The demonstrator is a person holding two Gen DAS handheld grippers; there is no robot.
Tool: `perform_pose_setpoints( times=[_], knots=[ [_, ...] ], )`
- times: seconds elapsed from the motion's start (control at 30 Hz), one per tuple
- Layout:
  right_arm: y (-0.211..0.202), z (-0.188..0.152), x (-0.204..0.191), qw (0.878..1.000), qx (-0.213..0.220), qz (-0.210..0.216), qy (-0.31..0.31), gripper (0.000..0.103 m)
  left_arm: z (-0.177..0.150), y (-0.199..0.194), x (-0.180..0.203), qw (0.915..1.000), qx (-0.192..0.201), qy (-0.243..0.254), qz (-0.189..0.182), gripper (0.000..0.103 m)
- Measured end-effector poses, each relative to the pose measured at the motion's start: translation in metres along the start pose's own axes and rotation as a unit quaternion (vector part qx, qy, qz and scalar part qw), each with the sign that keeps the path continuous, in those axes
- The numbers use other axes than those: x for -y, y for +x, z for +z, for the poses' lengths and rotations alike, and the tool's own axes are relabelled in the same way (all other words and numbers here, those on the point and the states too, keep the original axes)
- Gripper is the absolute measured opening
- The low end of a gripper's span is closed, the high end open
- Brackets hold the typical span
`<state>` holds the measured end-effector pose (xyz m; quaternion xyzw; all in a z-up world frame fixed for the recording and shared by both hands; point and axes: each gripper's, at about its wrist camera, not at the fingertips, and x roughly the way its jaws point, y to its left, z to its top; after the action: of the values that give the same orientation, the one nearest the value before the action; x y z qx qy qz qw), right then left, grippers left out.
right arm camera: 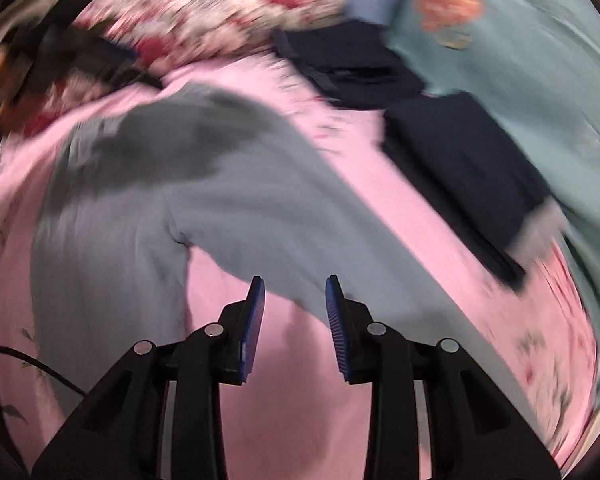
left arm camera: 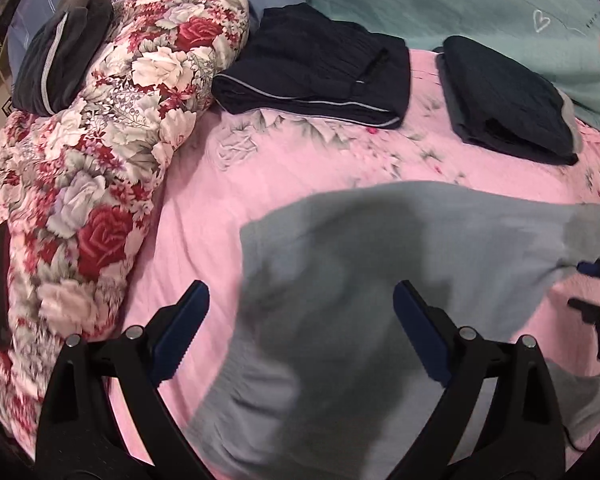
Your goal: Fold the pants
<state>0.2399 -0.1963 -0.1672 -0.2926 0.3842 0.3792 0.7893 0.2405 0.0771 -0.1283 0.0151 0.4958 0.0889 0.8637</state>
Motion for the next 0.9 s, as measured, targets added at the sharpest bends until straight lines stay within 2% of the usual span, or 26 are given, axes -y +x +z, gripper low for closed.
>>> perform_pose_setpoints(
  times=[0.07, 0.17, 0.2, 0.23, 0.3, 0.33, 0.4, 0.5, 0.53, 0.57, 0.6, 0.63, 0.7, 0.73, 0.83, 0.9],
  knots=[
    [0.015, 0.010, -0.009, 0.999, -0.020, 0.010, -0.025, 0.032, 0.008, 0.020, -0.012, 0.9998, -0.011, -0.012, -0.014, 0.095],
    [0.040, 0.017, -0.015, 0.997, -0.062, 0.000, -0.050, 0.032, 0.019, 0.053, -0.024, 0.9986, -0.029, -0.028, -0.034, 0.095],
    [0.044, 0.011, -0.007, 0.997, -0.065, 0.005, -0.047, 0.027, 0.021, 0.061, -0.026, 0.9985, -0.033, -0.029, -0.032, 0.095],
    [0.045, 0.014, -0.008, 0.997, -0.069, 0.013, -0.042, 0.014, 0.023, 0.072, -0.027, 0.9984, -0.038, -0.029, -0.031, 0.095],
    [0.043, 0.016, -0.012, 0.996, -0.082, 0.007, -0.030, 0.004, 0.024, 0.085, -0.030, 0.9985, -0.041, -0.029, -0.020, 0.095],
    [0.041, 0.017, -0.019, 0.996, -0.088, 0.002, -0.035, 0.003, 0.025, 0.090, -0.031, 0.9986, -0.041, -0.029, -0.016, 0.094],
    [0.027, 0.014, -0.033, 0.995, -0.092, 0.021, -0.026, 0.003, 0.026, 0.097, -0.036, 0.9989, -0.035, -0.031, -0.005, 0.094],
    [0.019, 0.002, -0.049, 0.992, -0.114, 0.038, -0.025, 0.004, 0.029, 0.103, -0.045, 0.9987, -0.028, -0.040, -0.012, 0.095],
    [0.023, -0.003, -0.053, 0.990, -0.131, 0.045, -0.027, 0.005, 0.031, 0.105, -0.047, 0.9986, -0.029, -0.042, -0.013, 0.095],
    [0.022, -0.003, -0.055, 0.990, -0.131, 0.043, -0.030, 0.008, 0.032, 0.107, -0.048, 0.9985, -0.031, -0.042, -0.015, 0.095],
    [0.017, 0.001, -0.056, 0.990, -0.133, 0.042, -0.028, 0.013, 0.034, 0.106, -0.048, 0.9987, -0.032, -0.037, -0.015, 0.095],
    [0.013, 0.004, -0.053, 0.990, -0.131, 0.040, -0.020, 0.033, 0.036, 0.106, -0.049, 0.9990, -0.030, -0.032, -0.013, 0.095],
    [-0.009, 0.008, -0.029, 0.994, -0.095, 0.018, 0.041, 0.048, 0.040, 0.101, -0.054, 0.9996, -0.016, -0.024, -0.002, 0.095],
    [-0.018, 0.005, -0.017, 0.994, -0.085, 0.020, 0.072, 0.048, 0.040, 0.098, -0.057, 0.9996, -0.012, -0.024, -0.001, 0.095],
    [-0.042, -0.027, 0.043, 0.971, -0.079, 0.011, 0.227, 0.048, 0.037, 0.092, -0.064, 0.9995, -0.009, -0.030, -0.001, 0.095],
    [-0.055, -0.058, 0.077, 0.948, -0.082, -0.027, 0.306, 0.048, 0.033, 0.085, -0.064, 0.9997, -0.001, -0.024, 0.002, 0.095]
  ],
)
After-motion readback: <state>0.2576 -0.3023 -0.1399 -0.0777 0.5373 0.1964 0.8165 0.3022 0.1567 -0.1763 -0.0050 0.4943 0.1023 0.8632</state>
